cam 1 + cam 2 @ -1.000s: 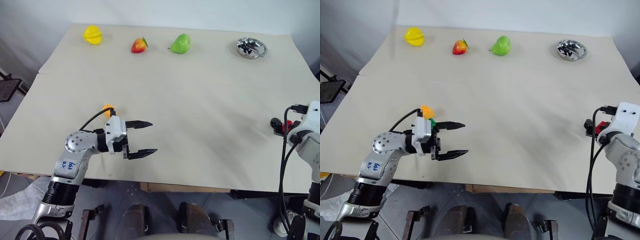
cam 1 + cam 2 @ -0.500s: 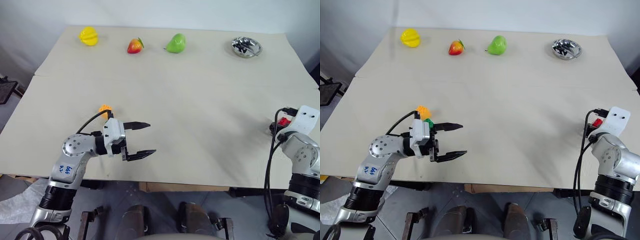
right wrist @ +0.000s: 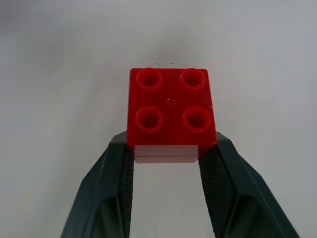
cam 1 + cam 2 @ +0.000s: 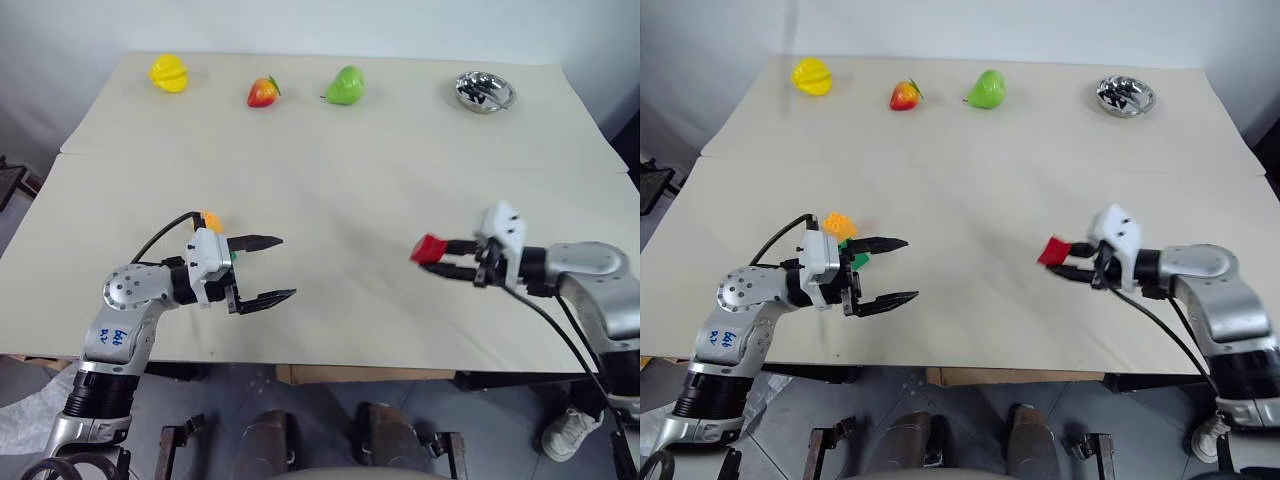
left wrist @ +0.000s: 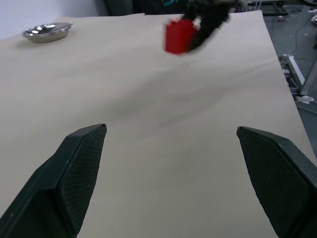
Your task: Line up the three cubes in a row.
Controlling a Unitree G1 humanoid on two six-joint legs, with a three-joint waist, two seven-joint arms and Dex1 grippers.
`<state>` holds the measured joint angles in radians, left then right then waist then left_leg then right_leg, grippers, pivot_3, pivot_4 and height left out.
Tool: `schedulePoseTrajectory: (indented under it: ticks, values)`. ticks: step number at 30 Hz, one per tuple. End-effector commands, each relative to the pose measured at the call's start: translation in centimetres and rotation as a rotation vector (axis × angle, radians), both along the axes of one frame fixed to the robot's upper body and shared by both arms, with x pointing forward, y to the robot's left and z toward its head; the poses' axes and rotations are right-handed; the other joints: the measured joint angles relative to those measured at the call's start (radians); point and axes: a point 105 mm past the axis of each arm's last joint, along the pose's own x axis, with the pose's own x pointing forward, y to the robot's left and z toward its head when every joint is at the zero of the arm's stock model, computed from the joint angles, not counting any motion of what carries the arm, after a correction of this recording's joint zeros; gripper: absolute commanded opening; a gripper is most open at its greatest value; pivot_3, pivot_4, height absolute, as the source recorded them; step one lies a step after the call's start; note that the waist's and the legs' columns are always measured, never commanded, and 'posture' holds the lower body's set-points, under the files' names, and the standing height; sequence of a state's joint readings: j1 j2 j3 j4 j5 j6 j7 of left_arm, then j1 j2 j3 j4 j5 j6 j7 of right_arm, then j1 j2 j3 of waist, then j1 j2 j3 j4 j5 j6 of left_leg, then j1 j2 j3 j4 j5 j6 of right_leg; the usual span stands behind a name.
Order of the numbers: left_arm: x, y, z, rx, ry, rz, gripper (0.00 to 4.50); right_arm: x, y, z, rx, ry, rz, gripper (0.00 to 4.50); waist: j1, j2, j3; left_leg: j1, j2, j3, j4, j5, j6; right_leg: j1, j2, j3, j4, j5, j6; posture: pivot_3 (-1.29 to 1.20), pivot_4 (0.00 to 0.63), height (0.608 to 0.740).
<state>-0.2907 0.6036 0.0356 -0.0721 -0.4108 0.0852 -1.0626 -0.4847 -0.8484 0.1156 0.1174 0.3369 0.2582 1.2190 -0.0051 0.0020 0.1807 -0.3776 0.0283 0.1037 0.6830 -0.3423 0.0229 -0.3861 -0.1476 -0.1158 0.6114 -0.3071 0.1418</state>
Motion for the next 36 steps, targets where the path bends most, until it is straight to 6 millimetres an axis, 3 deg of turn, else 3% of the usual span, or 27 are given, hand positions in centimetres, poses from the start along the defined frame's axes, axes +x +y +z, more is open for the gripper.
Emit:
schedulePoseTrajectory:
  ticks: [1, 8, 15, 22, 24, 29, 31, 36]
  values:
    - [-0.4, 0.5, 0.8, -0.01, -0.027, -0.004, 4.5, 1.1, 0.2, -1.6, -0.142, -0.013, 0.169, 1.46, -0.003, -0.001, 0.0, 0.0, 0.0, 0.0, 0.0, 0.0, 0.0, 0.0, 0.0, 0.0, 0.0, 0.0, 0.0, 0.0, 0.15, 0.74]
    - [-1.0, 1.1, 0.8, -0.002, -0.025, 0.028, 4.5, 2.0, -0.2, -3.5, -0.219, -0.008, 0.332, 1.46, 0.001, -0.002, 0.001, 0.0, 0.001, -0.001, 0.0, 0.0, 0.0, 0.001, 0.0, -0.001, -0.001, 0.0, 0.0, 0.0, 0.15, 0.74]
    - [-1.5, 1.6, 0.7, -0.001, -0.021, 0.058, 4.5, 2.8, -0.1, -3.0, -0.212, -0.038, 0.371, 1.46, -0.002, -0.002, 0.001, 0.005, 0.001, -0.004, 0.001, 0.0, 0.0, 0.009, -0.001, -0.003, -0.001, 0.0, -0.001, 0.0, 0.15, 0.74]
    - [-1.8, 2.6, 1.0, -0.001, -0.033, 0.088, 4.5, 3.5, 0.3, -0.6, -0.125, -0.083, 0.349, 3.78, -0.007, -0.002, 0.002, 0.006, 0.001, -0.005, 0.001, 0.0, -0.001, 0.009, -0.001, -0.003, 0.0, 0.0, -0.001, 0.0, 0.15, 0.74]
    - [-2.1, 4.2, 1.3, -0.006, -0.065, 0.157, 4.5, 3.3, -0.2, 1.5, -0.056, -0.156, 0.331, 4.48, -0.014, -0.001, 0.002, 0.006, 0.001, -0.005, 0.001, 0.0, -0.001, 0.009, -0.001, -0.004, -0.001, 0.0, -0.001, 0.0, 0.15, 0.74]
    - [-4.1, 8.4, 1.7, -0.017, -0.101, 0.385, 4.5, 0.2, -0.9, 5.6, 0.158, -0.253, 0.356, 4.48, -0.02, -0.001, 0.002, 0.005, 0.001, -0.008, 0.0, -0.002, -0.001, 0.009, -0.002, -0.007, -0.003, 0.0, -0.002, 0.0, 0.15, 0.74]
    - [-5.1, 9.9, 1.3, -0.038, -0.07, 0.465, 4.5, -1.0, -0.9, 6.2, 0.205, -0.256, 0.373, 4.48, -0.022, -0.001, 0.002, 0.005, 0.002, -0.008, 0.0, -0.003, -0.001, 0.009, -0.002, -0.007, -0.004, 0.0, -0.002, 0.0, 0.15, 0.74]
    - [-8.7, 17.1, -1.4, -0.119, 0.041, 0.843, 4.5, -4.2, 0.8, 5.3, 0.405, -0.221, 0.331, 4.48, -0.02, -0.001, 0.002, 0.006, 0.003, -0.008, -0.001, -0.005, -0.002, 0.011, -0.002, -0.008, -0.005, -0.001, -0.002, 0.0, 0.15, 0.74]
